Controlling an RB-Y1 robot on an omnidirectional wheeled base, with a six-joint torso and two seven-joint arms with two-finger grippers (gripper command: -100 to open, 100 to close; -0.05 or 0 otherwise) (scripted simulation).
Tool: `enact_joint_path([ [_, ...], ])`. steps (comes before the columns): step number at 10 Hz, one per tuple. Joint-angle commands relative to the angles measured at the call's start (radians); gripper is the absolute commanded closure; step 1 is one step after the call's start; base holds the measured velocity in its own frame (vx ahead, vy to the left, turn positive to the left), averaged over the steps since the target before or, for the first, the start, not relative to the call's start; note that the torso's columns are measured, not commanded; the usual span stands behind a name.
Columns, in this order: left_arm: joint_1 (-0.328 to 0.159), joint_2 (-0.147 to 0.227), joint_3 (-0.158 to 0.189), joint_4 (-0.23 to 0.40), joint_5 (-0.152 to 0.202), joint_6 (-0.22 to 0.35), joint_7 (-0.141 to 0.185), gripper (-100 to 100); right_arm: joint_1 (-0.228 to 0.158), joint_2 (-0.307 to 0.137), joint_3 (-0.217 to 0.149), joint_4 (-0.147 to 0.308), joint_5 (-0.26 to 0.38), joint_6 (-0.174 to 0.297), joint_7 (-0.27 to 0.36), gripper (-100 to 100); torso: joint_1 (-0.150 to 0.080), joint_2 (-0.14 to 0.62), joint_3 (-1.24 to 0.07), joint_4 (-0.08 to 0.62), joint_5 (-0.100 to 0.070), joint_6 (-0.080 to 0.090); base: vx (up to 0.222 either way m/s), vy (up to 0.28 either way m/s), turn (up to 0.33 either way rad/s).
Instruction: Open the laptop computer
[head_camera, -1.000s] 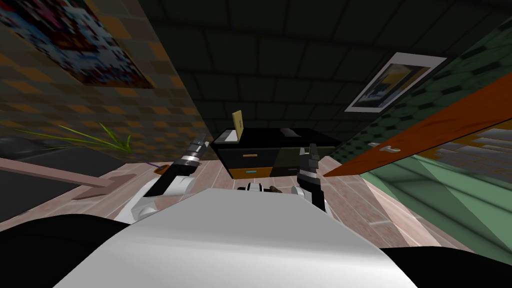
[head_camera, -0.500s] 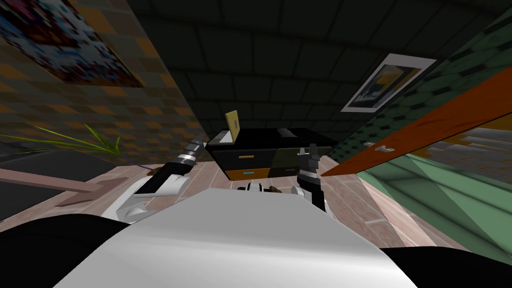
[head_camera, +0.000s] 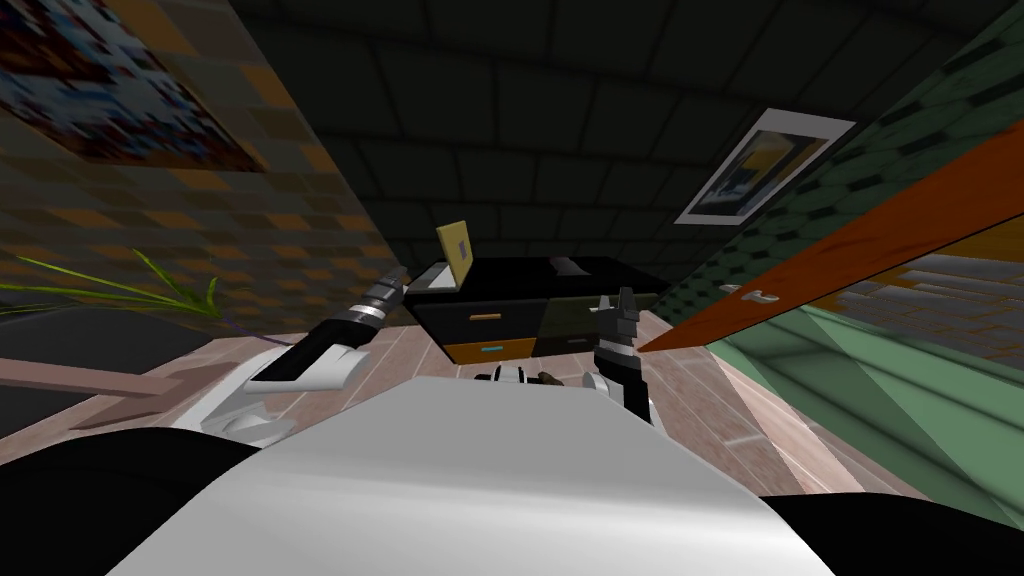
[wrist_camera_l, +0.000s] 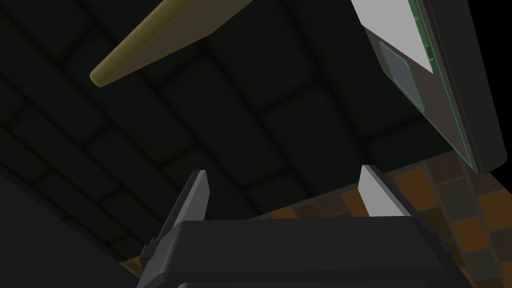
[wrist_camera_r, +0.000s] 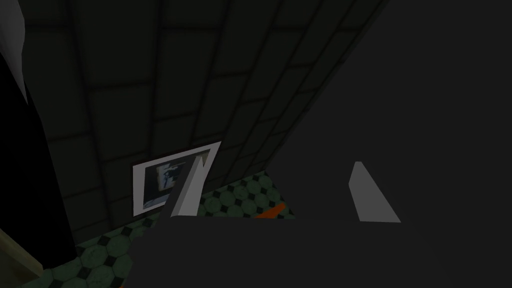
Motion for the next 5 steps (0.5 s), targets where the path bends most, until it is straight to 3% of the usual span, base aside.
enact_joint_path([
  [1, 0.007, 0.057, 0.037, -0.014, 0.014, 0.076, 0.015, -100, 0.000, 0.000, 0.000, 0.000, 0.000, 0.000, 0.000, 0, 0.000, 0.000, 0.000, 0.000, 0.000, 0.000, 0.056, -0.082, -0.062],
  [2, 0.007, 0.057, 0.037, -0.014, 0.014, 0.091, 0.015, -100, 0.000, 0.000, 0.000, 0.000, 0.000, 0.000, 0.000, 0, 0.000, 0.000, 0.000, 0.000, 0.000, 0.000, 0.045, -0.065, -0.019],
  [4, 0.013, 0.108, 0.069, -0.028, 0.027, 0.153, 0.027, -100, 0.000, 0.000, 0.000, 0.000, 0.000, 0.000, 0.000, 0, 0.001, 0.001, 0.001, 0.000, 0.000, 0.000, 0.055, -0.063, -0.041],
  [5, 0.013, 0.108, 0.069, -0.028, 0.027, 0.163, 0.027, -100, 0.000, 0.000, 0.000, 0.000, 0.000, 0.000, 0.000, 0, 0.000, 0.000, 0.000, 0.000, 0.000, 0.000, 0.042, -0.054, -0.018],
])
